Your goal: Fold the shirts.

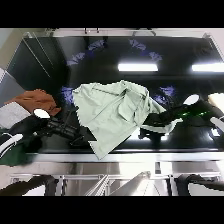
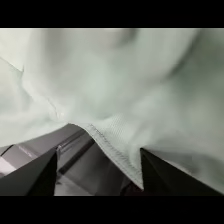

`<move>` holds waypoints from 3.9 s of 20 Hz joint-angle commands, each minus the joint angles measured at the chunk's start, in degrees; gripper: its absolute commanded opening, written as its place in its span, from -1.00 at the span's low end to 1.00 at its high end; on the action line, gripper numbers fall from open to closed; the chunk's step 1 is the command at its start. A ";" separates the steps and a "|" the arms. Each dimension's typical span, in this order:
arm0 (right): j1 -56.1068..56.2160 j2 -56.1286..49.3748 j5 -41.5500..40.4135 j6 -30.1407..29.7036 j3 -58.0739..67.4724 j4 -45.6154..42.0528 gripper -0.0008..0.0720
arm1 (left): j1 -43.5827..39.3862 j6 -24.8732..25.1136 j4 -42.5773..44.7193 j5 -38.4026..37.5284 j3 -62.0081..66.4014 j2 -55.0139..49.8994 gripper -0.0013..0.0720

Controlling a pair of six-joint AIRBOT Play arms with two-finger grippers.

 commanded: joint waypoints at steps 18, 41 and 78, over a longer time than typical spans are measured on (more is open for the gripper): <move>-2.89 4.90 12.72 -0.72 13.27 18.03 -0.94 | -2.10 -0.66 0.68 4.66 -0.98 0.17 0.63; -4.81 5.20 14.64 -1.36 13.27 21.88 -0.93 | -9.97 2.23 -2.25 6.95 4.26 -9.22 -0.95; -41.72 55.23 -7.39 -23.41 13.68 58.82 -0.93 | 34.86 6.03 -44.48 -19.67 58.16 12.76 -0.92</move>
